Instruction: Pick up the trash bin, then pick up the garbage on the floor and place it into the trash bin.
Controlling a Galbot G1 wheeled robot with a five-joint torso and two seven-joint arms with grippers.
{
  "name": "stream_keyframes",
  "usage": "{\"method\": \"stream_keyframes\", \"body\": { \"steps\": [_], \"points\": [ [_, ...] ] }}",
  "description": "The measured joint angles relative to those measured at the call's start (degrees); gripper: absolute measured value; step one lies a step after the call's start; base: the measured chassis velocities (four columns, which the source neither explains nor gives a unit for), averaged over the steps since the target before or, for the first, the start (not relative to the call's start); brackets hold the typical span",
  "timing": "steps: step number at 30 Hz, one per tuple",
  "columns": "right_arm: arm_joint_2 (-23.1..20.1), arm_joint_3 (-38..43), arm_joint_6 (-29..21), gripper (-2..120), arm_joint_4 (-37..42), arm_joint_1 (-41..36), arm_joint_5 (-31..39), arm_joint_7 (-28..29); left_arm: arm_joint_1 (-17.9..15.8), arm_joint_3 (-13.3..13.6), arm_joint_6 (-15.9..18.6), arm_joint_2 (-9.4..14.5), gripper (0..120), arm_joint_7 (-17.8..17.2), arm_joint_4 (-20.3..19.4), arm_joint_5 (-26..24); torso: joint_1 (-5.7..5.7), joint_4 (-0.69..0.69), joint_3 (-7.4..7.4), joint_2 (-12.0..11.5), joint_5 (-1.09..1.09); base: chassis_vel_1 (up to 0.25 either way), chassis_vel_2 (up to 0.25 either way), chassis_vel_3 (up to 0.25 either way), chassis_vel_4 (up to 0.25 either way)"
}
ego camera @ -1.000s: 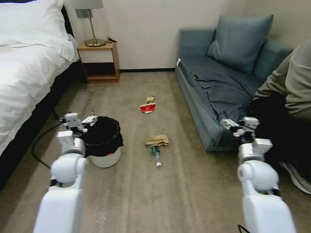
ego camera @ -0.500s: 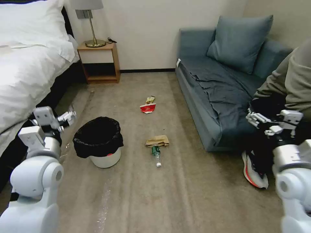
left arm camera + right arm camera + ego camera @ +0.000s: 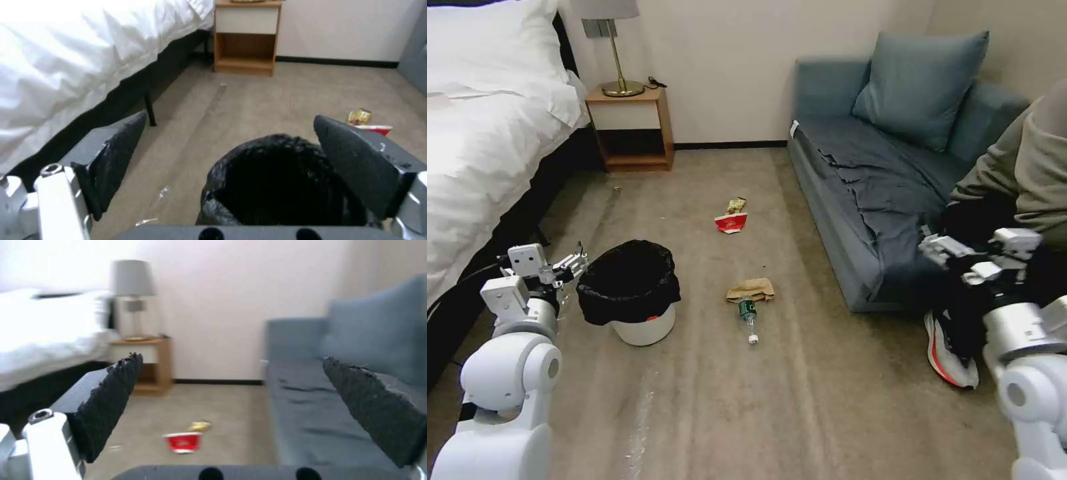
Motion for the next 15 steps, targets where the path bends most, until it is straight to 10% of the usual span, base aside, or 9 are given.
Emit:
{"method": "stream_keyframes", "body": {
  "steps": [8,15],
  "points": [
    [0.17,-0.72,1.49,100,-0.8,-0.18,0.15,-1.95,-1.41,-0.1,-0.15,0.16,100,-1.16,4.65,-0.61,0.0,0.0,0.0,0.0,0.0,0.0,0.0,0.0,0.0],
    [1.36,-7.44,1.29,100,-5.8,1.05,-1.38,3.8,-6.9,1.09,1.78,-1.41,99,-8.44,12.7,-11.01,0.0,-0.01,0.0,0.0,0.04,0.0,0.0,0.0,0.0]
  ]
}}
